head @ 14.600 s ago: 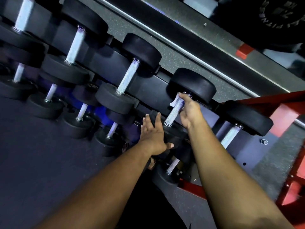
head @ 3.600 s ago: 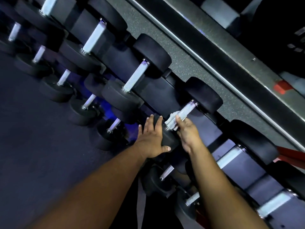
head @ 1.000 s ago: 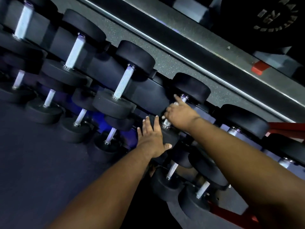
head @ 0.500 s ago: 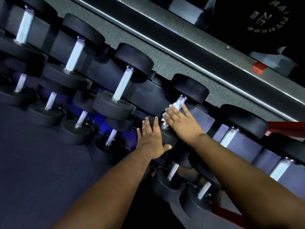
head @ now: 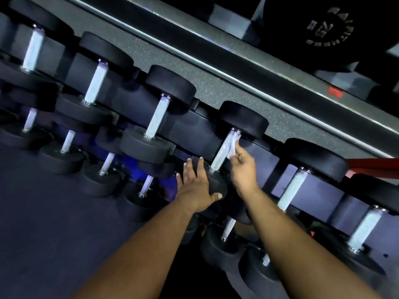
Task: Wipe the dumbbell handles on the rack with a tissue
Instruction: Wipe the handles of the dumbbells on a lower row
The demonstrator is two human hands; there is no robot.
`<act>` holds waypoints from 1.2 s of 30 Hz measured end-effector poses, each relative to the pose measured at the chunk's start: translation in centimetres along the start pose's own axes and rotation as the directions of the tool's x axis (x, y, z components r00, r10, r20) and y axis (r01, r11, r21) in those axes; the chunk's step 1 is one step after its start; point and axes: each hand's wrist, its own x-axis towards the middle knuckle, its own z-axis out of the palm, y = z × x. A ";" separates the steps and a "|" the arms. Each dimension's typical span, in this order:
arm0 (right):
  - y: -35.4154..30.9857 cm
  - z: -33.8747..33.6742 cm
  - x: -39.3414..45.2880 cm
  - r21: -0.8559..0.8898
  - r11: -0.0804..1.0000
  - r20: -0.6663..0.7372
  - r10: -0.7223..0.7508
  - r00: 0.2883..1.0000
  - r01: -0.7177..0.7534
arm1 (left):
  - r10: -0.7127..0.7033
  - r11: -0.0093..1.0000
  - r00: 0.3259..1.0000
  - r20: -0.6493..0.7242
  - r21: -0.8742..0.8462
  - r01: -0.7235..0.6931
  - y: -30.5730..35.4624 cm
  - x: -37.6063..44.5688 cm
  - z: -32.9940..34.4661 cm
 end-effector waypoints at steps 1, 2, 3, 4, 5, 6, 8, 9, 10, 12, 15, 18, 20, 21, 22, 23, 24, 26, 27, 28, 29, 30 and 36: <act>0.5 0.3 -0.1 -0.033 0.999 0.015 0.010 1.000 -0.010 | -0.002 1.000 1.000 -0.005 0.000 0.002 0.1 0.1 0.0; 0.4 0.4 -0.7 -0.109 0.994 0.030 0.027 0.999 -0.024 | -0.002 1.000 1.000 -0.003 0.000 0.002 0.1 0.1 0.0; 0.2 0.2 -1.3 -0.172 0.984 0.050 0.049 0.998 -0.040 | -0.001 1.000 1.000 -0.003 0.000 0.001 0.0 0.1 0.1; -0.3 -0.1 -1.7 -0.183 0.982 0.069 0.064 0.996 -0.050 | 0.000 1.000 1.000 -0.008 0.001 0.000 0.0 0.1 0.2; -1.0 -0.3 -1.7 -0.122 0.989 0.082 0.089 0.993 -0.078 | 0.000 1.000 1.000 -0.010 0.005 0.000 0.0 0.0 0.2; -1.8 -0.2 -1.3 0.005 0.993 0.078 0.114 0.990 -0.115 | -0.002 1.000 1.000 -0.008 0.006 0.002 0.0 -0.1 0.2; -3.8 0.2 0.2 0.320 0.937 0.025 0.139 0.990 -0.139 | -0.005 1.000 1.000 0.001 0.006 0.005 0.0 0.0 0.1; -4.6 0.3 1.0 0.447 0.878 -0.001 0.190 0.982 -0.170 | -0.005 1.000 1.000 0.001 0.006 0.005 0.0 0.0 0.0; -4.8 0.6 1.6 0.525 0.828 -0.004 0.232 0.973 -0.195 | -0.004 1.000 1.000 0.000 0.004 0.004 0.1 0.0 0.0; -4.4 1.0 1.1 0.521 0.812 0.068 0.270 0.961 -0.265 | -0.003 1.000 1.000 0.004 -0.007 0.003 0.0 0.0 -0.1; -3.3 0.9 -0.2 0.371 0.843 0.314 0.281 0.907 -0.390 | 0.001 1.000 1.000 -0.003 -0.014 -0.001 -0.1 0.0 0.1; -3.9 0.2 2.0 0.486 0.800 0.247 0.261 0.933 -0.352 | -0.001 1.000 1.000 0.000 -0.007 0.001 -0.1 0.1 0.1; -3.9 -0.2 3.1 0.489 0.817 0.218 0.226 0.949 -0.306 | -0.001 1.000 1.000 -0.003 -0.005 0.001 -0.1 0.2 0.2; -3.6 -0.1 2.7 0.407 0.871 0.238 0.189 0.953 -0.274 | -0.002 1.000 1.000 -0.004 -0.003 0.002 -0.1 0.1 0.2; -2.8 0.0 1.9 0.296 0.923 0.283 0.160 0.946 -0.245 | -0.003 1.000 1.000 -0.005 0.002 0.003 -0.1 0.1 0.2; -1.6 0.2 1.1 0.213 0.953 0.326 0.138 0.935 -0.215 | -0.004 1.000 1.000 -0.007 0.005 0.004 -0.1 0.1 0.2; -0.9 0.3 0.1 0.146 0.968 0.349 0.143 0.926 -0.205 | -0.007 1.000 1.000 -0.012 0.005 0.007 -0.1 0.1 0.2; 0.1 0.2 -1.1 0.103 0.974 0.340 0.154 0.928 -0.200 | -0.006 1.000 1.000 -0.024 0.004 0.006 0.0 0.1 0.3; 0.4 0.2 -1.4 0.098 0.978 0.326 0.144 0.934 -0.185 | -0.004 1.000 1.000 -0.027 0.004 0.004 0.0 0.1 0.4; 0.6 0.0 -1.7 0.060 0.986 0.296 0.134 0.946 -0.158 | -0.001 1.000 1.000 -0.028 0.002 0.001 -0.1 0.1 0.4; 1.2 -0.2 -1.8 0.018 0.992 0.266 0.116 0.957 -0.125 | 0.002 1.000 0.999 -0.032 -0.002 -0.002 -0.1 0.1 0.4; 1.6 -0.5 -2.1 -0.039 0.995 0.246 0.098 0.964 -0.091 | 0.006 1.000 0.999 -0.034 -0.006 -0.006 -0.2 0.1 0.4; -0.7 -2.2 -4.3 -0.041 0.999 0.294 0.027 0.955 -0.015 | 0.013 0.999 0.999 -0.040 -0.037 -0.015 0.0 -0.3 0.2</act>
